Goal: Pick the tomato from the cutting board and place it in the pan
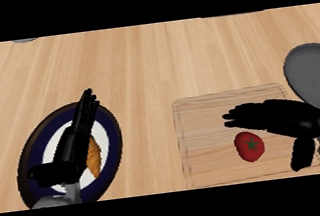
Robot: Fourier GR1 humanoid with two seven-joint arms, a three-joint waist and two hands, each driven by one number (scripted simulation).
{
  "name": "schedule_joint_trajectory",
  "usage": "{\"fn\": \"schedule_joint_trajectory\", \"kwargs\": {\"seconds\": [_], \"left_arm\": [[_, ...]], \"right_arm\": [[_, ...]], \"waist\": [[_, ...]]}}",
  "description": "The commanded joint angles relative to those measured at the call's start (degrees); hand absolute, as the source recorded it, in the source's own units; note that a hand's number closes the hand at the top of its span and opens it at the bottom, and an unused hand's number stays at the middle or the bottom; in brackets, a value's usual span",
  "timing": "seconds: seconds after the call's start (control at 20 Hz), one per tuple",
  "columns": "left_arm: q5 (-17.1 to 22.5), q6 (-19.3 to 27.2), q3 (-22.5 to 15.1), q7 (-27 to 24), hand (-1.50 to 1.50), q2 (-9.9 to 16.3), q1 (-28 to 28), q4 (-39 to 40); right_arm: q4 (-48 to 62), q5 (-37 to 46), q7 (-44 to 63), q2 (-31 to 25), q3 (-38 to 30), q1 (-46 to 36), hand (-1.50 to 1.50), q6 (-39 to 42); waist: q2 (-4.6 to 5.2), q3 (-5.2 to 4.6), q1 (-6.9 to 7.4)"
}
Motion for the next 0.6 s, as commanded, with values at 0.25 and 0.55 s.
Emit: {"fn": "schedule_joint_trajectory", "kwargs": {"seconds": [0.25,0.55], "left_arm": [[-1.76,-0.47,0.6,3.5,0.0,-2.45,-0.53,-1.37],[-2.89,-1.89,1.61,1.02,0.0,-3.66,-0.4,-0.02]], "right_arm": [[3.47,6.13,-2.39,7.16,-5.72,2.28,-1.5,1.3],[8.44,11.84,-4.64,12.1,-7.12,1.54,-1.5,0.82]], "waist": [[0.02,0.01,0.0],[0.04,0.01,0.08]]}}
